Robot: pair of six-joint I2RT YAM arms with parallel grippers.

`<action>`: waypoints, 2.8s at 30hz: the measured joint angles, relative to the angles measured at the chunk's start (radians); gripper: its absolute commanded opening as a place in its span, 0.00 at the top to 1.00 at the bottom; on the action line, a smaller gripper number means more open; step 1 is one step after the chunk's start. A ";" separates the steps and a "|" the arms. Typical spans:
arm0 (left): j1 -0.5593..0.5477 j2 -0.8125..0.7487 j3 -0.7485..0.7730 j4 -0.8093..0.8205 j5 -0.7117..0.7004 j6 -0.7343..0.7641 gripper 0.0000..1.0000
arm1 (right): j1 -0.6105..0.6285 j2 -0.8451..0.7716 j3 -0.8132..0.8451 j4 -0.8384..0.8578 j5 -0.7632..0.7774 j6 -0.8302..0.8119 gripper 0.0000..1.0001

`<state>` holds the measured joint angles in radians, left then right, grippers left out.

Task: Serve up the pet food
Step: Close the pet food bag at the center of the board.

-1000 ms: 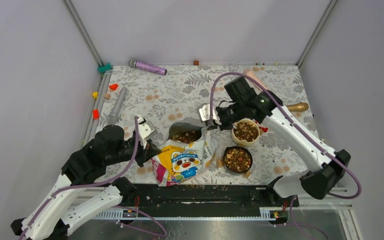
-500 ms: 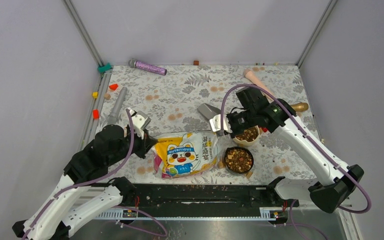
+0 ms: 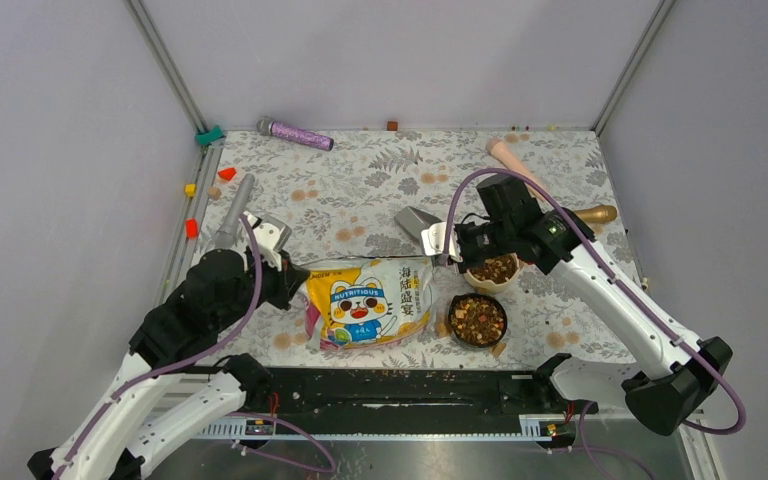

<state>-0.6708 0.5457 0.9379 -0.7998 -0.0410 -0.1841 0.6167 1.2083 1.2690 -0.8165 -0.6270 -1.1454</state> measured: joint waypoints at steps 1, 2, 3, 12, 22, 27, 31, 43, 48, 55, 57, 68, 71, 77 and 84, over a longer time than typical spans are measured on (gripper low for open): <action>0.002 0.002 0.000 0.003 0.003 0.003 1.00 | 0.000 -0.005 -0.005 0.004 0.002 0.000 0.98; 0.005 0.005 0.000 0.006 0.005 0.005 1.00 | 0.000 -0.007 -0.007 0.005 0.003 0.000 0.95; 0.006 0.005 0.000 0.007 0.007 0.008 1.00 | 0.000 -0.008 -0.007 0.006 0.005 0.001 0.92; 0.041 -0.050 0.000 -0.041 0.029 0.052 1.00 | 0.023 -0.015 -0.011 0.022 0.025 0.032 0.50; 0.068 -0.073 0.000 -0.064 0.068 0.083 1.00 | 0.072 -0.011 -0.062 0.228 0.020 0.216 0.39; 0.077 -0.074 0.000 -0.064 0.086 0.089 1.00 | 0.079 0.006 -0.074 0.290 0.019 0.270 0.43; 0.084 -0.075 0.000 -0.064 0.097 0.091 1.00 | 0.087 0.038 -0.060 0.275 0.012 0.285 0.67; 0.090 -0.089 0.000 -0.071 0.117 0.100 1.00 | 0.105 0.048 -0.023 0.225 0.027 0.374 0.75; 0.094 -0.095 0.000 -0.076 0.142 0.105 1.00 | 0.111 0.043 -0.010 0.226 0.038 0.406 0.51; 0.105 -0.101 0.000 -0.078 0.179 0.114 1.00 | 0.192 0.069 0.048 0.223 0.112 0.448 0.48; 0.106 -0.101 0.000 -0.078 0.185 0.117 1.00 | 0.195 0.089 0.074 0.220 0.137 0.457 0.61; 0.110 -0.110 0.002 -0.085 0.201 0.124 1.00 | 0.196 0.120 0.114 0.139 0.173 0.433 1.00; 0.110 -0.111 0.002 -0.086 0.203 0.124 1.00 | 0.198 0.120 0.118 0.139 0.186 0.472 0.88; 0.117 -0.110 0.003 -0.087 0.216 0.127 1.00 | 0.200 0.116 0.119 0.137 0.180 0.486 0.67; 0.125 -0.105 0.004 -0.087 0.228 0.130 1.00 | 0.202 0.121 0.129 0.109 0.155 0.451 0.57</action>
<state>-0.5457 0.4408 0.9421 -0.8867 0.1871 -0.0540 0.8188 1.3289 1.3983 -0.7074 -0.4717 -0.6949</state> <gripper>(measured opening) 0.018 0.416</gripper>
